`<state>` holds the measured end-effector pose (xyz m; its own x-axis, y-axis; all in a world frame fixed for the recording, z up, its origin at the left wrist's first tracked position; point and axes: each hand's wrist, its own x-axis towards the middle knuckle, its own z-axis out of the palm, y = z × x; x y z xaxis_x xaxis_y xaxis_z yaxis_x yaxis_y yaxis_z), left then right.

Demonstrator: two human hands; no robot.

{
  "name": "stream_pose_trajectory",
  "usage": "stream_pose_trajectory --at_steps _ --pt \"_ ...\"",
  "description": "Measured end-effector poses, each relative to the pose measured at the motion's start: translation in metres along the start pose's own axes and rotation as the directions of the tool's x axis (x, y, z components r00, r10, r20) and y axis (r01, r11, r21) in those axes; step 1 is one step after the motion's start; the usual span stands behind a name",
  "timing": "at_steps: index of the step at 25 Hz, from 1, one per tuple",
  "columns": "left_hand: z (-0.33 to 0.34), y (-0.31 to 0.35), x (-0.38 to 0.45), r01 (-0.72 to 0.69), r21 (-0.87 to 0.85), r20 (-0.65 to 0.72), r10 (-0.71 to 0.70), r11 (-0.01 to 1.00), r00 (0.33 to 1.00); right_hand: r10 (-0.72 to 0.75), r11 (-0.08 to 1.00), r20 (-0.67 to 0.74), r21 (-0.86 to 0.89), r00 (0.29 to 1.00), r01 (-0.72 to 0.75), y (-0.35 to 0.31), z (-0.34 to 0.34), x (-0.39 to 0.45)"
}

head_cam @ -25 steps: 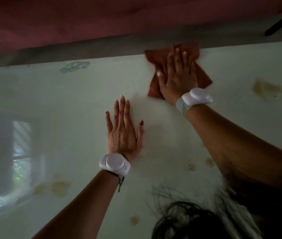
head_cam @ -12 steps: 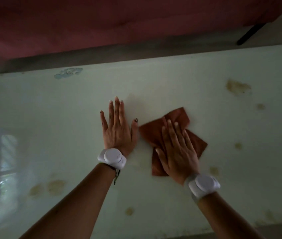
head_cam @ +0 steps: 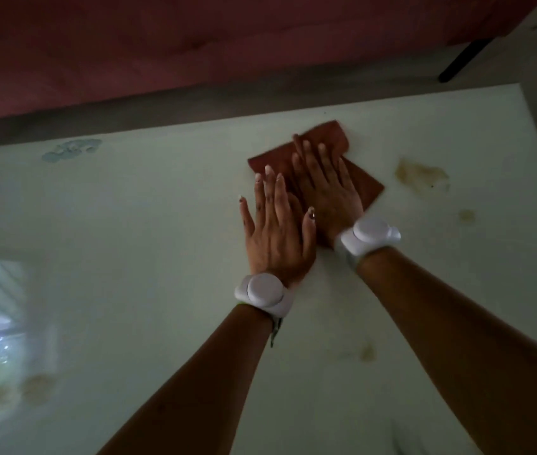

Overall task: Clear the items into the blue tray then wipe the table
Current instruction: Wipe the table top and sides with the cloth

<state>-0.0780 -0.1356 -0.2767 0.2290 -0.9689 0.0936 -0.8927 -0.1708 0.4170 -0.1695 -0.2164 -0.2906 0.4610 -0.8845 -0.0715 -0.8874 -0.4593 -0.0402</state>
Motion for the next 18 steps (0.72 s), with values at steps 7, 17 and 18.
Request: stream_pose_trajectory --at_steps 7,17,18 --pt "0.001 0.004 0.003 -0.011 0.14 0.092 -0.002 0.99 0.996 0.219 0.966 -0.033 0.147 0.975 -0.212 0.047 -0.012 0.075" --pt "0.002 0.004 0.004 0.0 0.153 0.071 -0.011 0.988 0.997 0.619 0.776 -0.08 0.215 0.781 -0.593 0.043 -0.007 -0.045" --pt "0.004 0.004 0.004 0.001 0.168 0.06 -0.011 0.986 0.998 0.521 0.839 -0.063 0.218 0.851 -0.498 0.032 -0.006 -0.065"
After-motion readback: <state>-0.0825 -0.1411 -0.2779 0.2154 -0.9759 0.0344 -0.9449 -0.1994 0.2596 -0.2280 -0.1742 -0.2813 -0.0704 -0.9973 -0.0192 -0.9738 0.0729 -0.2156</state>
